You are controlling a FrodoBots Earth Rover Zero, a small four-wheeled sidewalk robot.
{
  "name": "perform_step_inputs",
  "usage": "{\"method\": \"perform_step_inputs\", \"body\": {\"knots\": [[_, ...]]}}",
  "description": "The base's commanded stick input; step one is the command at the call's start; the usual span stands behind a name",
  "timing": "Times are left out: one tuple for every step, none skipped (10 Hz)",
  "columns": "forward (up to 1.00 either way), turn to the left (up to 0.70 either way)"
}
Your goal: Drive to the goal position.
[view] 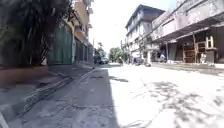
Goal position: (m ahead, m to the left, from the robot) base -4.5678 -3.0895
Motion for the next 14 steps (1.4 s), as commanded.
{"method": "perform_step_inputs", "body": {"knots": [[0.0,-1.0],[0.0,-1.0],[0.0,-1.0],[0.0,-1.0],[0.0,-1.0],[0.0,-1.0],[0.0,-1.0],[0.0,-1.0],[0.0,-1.0],[0.0,-1.0],[0.0,-1.0],[0.0,-1.0],[0.0,-1.0],[0.0,-1.0]]}}
